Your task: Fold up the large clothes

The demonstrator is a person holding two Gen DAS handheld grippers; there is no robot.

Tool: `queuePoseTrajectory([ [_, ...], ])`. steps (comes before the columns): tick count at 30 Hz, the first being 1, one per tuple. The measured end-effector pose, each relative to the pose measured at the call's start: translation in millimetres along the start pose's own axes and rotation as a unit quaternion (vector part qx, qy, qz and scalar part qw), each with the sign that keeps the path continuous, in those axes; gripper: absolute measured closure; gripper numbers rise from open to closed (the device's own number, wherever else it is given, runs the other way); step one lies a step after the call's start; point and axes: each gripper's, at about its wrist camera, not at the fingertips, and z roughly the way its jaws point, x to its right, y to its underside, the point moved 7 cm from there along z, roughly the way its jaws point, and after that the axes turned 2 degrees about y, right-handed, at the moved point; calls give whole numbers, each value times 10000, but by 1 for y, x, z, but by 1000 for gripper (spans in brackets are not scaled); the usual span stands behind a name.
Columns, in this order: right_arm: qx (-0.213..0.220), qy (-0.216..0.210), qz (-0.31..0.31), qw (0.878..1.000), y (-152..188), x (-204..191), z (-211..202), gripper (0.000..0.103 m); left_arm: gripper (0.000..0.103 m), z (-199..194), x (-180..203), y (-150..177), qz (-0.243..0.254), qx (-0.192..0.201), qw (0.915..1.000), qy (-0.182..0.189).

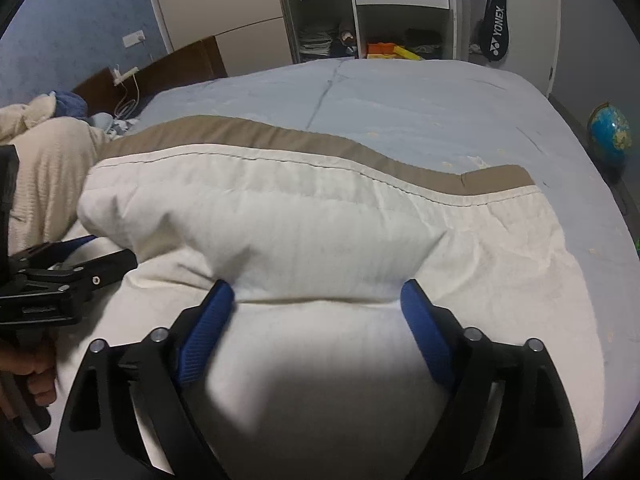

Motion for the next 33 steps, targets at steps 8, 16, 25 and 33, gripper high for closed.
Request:
queuePoseTrajectory([
  [8,3,184,-248,9995,7,-1,30,18,5,24,-1,13,212,67,9995,-241],
  [16,-134,227,-229,9994,11,-3,52,17,5,35,1,22,255,207,9986,-406],
  [25,-122,223,-212,9995,17,-4,57,17,5,39,0,24,293,269,9981,-477],
  [33,-117,203,-199,9995,18,-3,58,17,5,42,0,25,285,266,9982,-451],
])
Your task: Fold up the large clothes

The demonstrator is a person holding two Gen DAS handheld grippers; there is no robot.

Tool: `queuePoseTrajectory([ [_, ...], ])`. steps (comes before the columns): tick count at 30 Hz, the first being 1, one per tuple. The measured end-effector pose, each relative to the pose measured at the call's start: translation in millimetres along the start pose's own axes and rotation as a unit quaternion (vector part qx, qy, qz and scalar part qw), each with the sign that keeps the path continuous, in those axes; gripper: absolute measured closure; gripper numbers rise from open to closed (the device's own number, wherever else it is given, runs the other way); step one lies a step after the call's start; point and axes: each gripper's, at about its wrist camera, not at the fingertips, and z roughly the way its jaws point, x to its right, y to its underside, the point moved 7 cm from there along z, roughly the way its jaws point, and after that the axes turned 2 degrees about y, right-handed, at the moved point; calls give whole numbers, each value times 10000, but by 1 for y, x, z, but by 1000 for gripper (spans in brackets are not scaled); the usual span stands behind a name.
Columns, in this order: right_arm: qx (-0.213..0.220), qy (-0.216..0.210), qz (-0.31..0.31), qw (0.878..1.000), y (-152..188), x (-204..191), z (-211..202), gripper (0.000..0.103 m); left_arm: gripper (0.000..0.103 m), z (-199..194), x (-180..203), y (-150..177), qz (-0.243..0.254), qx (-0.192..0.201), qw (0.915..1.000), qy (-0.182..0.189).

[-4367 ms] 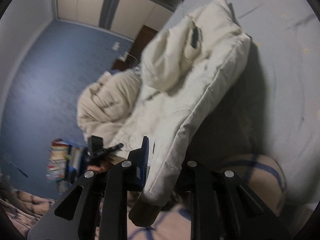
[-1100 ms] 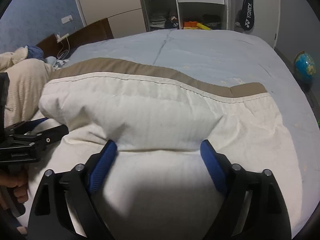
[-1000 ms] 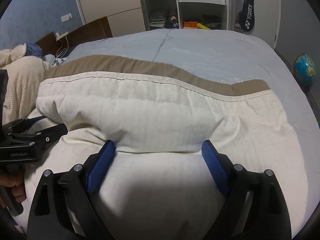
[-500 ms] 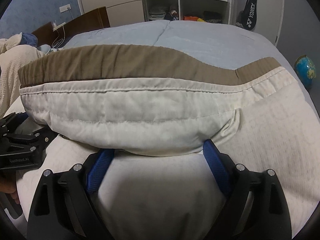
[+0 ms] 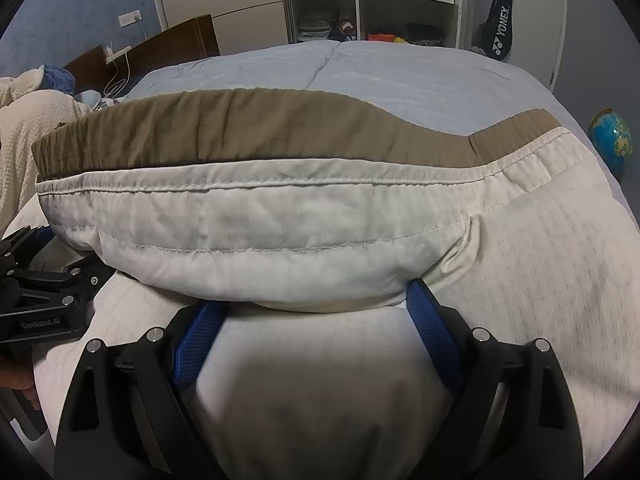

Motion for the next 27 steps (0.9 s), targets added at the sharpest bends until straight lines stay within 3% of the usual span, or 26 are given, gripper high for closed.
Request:
queuePoseTrajectory([
  [6,-108,-177,0,9998,-7,2,-10,17,6,-9,-7,-15,-103,-386,9984,407],
  [9,50,-232,-47,9997,-18,2,-25,17,7,-26,-14,-30,-158,-234,9977,613],
  [14,638,-345,-6,9974,-49,0,-49,17,6,-49,-26,-64,-48,350,9980,516],
  [16,672,-375,146,9969,-63,2,-46,17,6,-43,-30,-74,-24,339,9983,478],
  [18,474,-353,273,9979,-70,4,-33,17,5,-27,-38,-79,-29,145,9997,186],
  [21,138,-223,298,9992,-79,8,-11,14,5,-3,-47,-80,-293,-241,9983,447],
  [23,-1,-355,432,9984,-84,13,-4,13,5,6,-55,-79,-571,-387,9951,713],
  [27,26,-773,798,9938,-82,28,-18,13,6,-7,-70,-74,-892,-329,9880,1217],
])
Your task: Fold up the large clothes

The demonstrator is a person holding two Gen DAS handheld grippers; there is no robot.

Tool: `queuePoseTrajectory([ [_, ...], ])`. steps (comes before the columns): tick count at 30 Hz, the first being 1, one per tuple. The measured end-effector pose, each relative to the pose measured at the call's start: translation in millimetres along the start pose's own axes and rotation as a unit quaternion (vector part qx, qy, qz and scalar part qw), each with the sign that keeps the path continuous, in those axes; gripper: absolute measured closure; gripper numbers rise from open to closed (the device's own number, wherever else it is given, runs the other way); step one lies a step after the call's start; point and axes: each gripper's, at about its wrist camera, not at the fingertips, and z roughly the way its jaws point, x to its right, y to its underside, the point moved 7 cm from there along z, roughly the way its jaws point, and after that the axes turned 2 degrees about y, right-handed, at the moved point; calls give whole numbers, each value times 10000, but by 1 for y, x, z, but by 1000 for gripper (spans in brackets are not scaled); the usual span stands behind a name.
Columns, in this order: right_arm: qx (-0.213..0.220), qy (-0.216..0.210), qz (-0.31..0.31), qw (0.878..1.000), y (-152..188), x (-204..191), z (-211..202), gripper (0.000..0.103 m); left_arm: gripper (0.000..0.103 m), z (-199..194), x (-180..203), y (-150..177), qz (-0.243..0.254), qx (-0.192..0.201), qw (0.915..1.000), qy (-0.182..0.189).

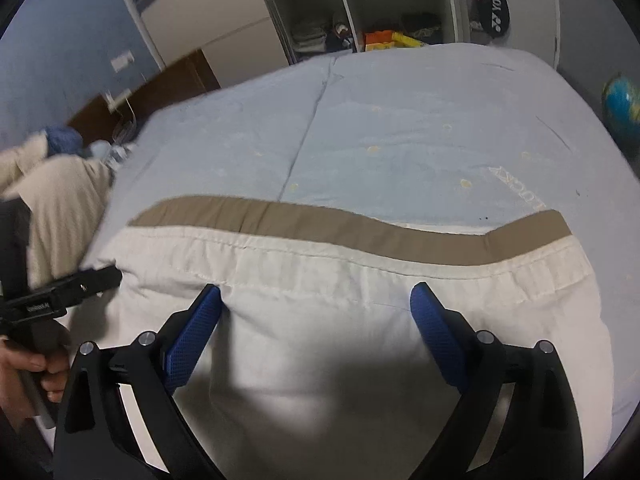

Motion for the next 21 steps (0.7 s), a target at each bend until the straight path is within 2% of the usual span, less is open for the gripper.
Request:
queuePoseTrajectory([
  [2,66,-97,122,9999,8,11,-16,13,7,-15,-8,7,-35,51,9999,110],
  [7,182,182,236,9994,46,54,-62,13,7,-54,-43,41,-286,177,9994,-117],
  [10,261,660,57,9975,76,82,-87,13,7,-71,-79,79,-403,138,9967,-691],
  [13,104,1243,-50,9922,107,113,-98,14,6,-77,-110,112,-458,66,9916,-1205],
  [17,28,1169,554,9916,133,145,-111,14,6,-86,-127,133,-737,48,9878,-1370],
  [21,17,1221,893,9885,142,153,-125,14,6,-102,-132,141,-950,6,9847,-1463],
])
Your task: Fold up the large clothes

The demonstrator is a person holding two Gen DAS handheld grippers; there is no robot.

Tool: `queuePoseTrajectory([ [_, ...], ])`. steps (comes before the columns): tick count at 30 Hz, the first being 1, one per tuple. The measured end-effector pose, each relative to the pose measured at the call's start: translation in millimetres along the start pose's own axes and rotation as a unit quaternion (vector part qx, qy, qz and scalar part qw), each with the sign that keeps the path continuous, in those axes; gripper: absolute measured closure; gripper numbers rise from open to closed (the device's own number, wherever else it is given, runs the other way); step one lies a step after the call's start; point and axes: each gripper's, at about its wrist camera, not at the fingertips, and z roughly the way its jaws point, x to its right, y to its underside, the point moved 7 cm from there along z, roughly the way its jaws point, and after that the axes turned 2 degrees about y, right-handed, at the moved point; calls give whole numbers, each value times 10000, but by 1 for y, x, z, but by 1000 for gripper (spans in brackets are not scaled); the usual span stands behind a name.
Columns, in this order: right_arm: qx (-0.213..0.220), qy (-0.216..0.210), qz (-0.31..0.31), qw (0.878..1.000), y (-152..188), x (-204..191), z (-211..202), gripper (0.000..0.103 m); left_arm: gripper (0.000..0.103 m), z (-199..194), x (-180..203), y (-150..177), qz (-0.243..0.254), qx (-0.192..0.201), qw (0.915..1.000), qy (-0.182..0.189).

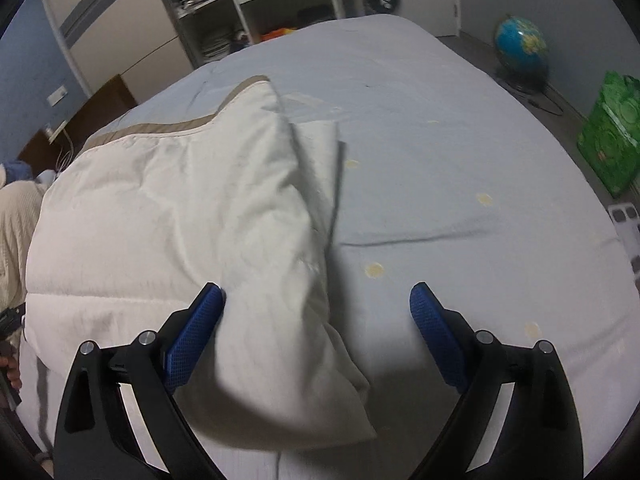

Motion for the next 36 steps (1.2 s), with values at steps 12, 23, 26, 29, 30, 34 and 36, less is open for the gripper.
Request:
queuePoseTrajectory([
  [12,73,-205,6,9998,56,9,-75,12,7,-77,35,83,555,430,9952,679],
  [23,319,-514,-293,9977,97,-11,-140,12,7,-116,74,132,1145,627,9858,1059],
  [26,361,-697,-345,9963,109,-25,-150,12,7,-122,81,140,1254,716,9844,1009],
  [29,424,-785,-548,9945,121,-39,-158,12,7,-128,87,146,1386,870,9822,925],
  [30,460,-798,-657,9936,125,-45,-161,12,7,-131,88,147,1433,923,9812,910],
  [34,674,-811,-1156,9877,136,-69,-176,12,7,-141,95,155,1542,1123,9771,947],
  [36,786,-881,-1319,9842,139,-79,-183,12,7,-144,96,158,1492,1200,9770,940],
])
